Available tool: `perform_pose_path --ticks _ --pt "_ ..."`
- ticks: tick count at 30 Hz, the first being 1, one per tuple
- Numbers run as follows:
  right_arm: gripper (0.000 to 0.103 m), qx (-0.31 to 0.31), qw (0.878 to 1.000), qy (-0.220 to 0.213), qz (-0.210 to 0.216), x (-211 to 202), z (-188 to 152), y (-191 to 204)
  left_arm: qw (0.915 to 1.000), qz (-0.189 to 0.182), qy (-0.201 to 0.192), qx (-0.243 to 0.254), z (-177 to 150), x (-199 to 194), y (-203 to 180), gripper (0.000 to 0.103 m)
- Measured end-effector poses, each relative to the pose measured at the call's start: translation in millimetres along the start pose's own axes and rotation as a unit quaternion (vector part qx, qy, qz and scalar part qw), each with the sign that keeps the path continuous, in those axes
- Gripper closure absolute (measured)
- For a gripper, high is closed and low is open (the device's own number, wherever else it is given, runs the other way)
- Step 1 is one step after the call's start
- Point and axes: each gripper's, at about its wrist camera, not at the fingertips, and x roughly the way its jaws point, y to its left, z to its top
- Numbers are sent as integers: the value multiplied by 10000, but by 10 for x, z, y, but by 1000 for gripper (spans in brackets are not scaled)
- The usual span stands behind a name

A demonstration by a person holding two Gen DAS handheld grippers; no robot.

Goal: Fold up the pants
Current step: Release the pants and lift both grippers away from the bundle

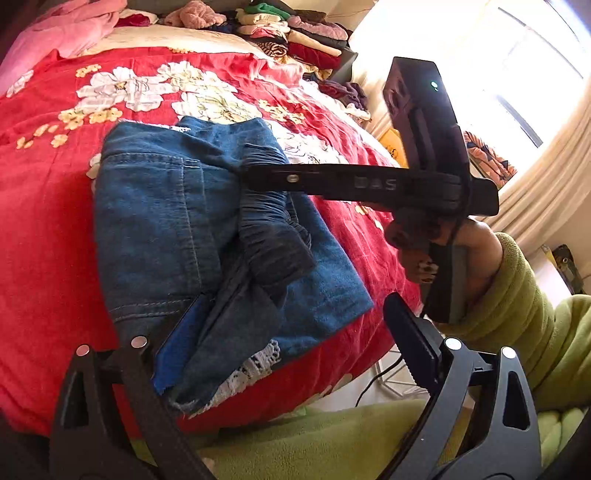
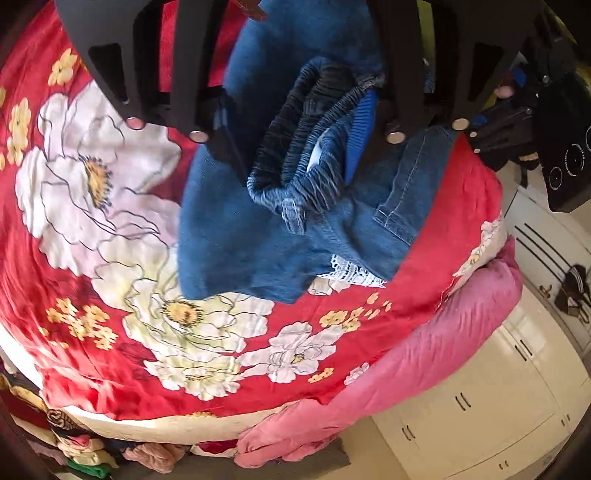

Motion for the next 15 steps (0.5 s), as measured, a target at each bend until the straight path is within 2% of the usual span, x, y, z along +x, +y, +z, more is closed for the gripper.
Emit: perform_pose_path --ticks 1,3,7,12,15 --pt "44 -40 9999 -89 -26 -77 -12 -2 10000 8 -30 10 -6 -43 -11 10" --pt "44 -162 9994 -261 -178 -247 -39 11 9999 74 -116 61 -10 -131 -33 10" --pt "26 -486 9963 -646 -280 -616 -118 105 9982 438 -381 157 5 -352 -32 10" --pt "24 -1305 9854 -990 -472 -940 -389 430 9914 1098 -703 -124 128 -619 175 10" --pt "24 -2125 9708 -955 -574 -967 -635 740 9869 1385 -788 -264 278 -700 337 10"
